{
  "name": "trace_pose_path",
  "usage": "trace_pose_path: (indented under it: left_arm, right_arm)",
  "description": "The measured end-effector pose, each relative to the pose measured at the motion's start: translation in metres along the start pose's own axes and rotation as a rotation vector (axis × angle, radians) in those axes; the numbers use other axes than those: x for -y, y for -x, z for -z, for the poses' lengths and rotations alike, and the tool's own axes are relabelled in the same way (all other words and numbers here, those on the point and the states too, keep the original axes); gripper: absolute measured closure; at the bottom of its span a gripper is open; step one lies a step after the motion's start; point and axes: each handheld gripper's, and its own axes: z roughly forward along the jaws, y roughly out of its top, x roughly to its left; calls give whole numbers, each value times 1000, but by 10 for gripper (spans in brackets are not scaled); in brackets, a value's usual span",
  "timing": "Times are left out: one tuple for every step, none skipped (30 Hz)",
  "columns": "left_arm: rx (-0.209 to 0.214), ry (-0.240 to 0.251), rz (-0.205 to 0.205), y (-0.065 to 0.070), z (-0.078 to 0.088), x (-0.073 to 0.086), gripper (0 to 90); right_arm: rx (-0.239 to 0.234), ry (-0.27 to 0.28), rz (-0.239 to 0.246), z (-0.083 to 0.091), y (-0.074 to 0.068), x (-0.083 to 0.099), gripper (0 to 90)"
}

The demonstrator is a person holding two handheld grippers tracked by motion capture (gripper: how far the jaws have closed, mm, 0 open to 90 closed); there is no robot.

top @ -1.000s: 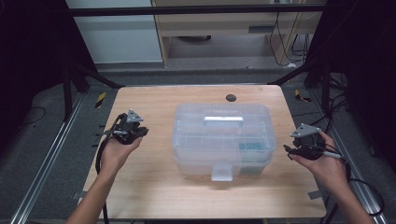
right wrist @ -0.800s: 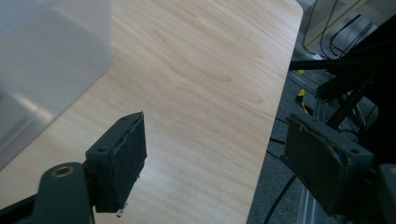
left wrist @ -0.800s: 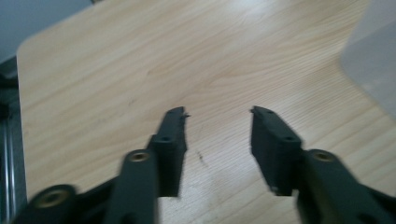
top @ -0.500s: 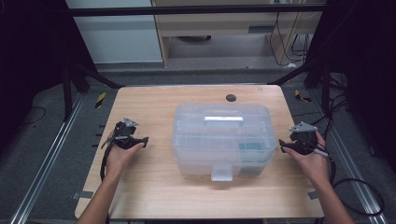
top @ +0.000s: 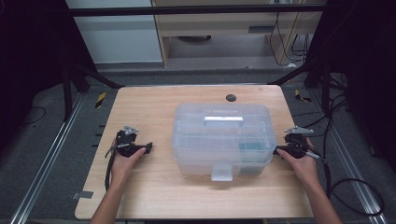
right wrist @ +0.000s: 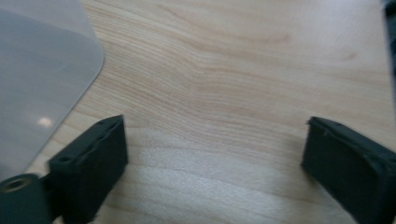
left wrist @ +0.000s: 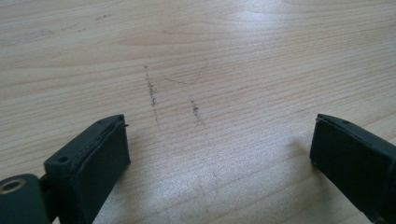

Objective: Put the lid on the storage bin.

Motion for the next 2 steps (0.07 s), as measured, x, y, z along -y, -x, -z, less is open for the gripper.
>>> trace_pose_path:
  left_arm:
    - [-5, -3, -2, 1, 0, 0, 33]
    - [-5, -3, -2, 1, 0, 0, 26]
  right_arm:
    - [8, -8, -3, -1, -1, -1, 21]
    - [8, -8, -3, -1, -1, -1, 21]
